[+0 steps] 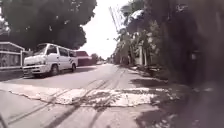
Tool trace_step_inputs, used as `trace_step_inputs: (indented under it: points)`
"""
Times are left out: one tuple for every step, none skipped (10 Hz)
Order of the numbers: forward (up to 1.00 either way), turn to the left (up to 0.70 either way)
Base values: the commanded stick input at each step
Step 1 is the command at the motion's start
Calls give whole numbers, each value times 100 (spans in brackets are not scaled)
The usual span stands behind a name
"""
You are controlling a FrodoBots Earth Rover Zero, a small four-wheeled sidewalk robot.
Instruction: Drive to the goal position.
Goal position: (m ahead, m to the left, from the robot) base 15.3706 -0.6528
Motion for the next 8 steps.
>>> trace_step_inputs:
  points:
    - [100,0]
    - [100,0]
    - [100,0]
    - [100,0]
    - [100,0]
    - [100,0]
    - [100,0]
    - [100,0]
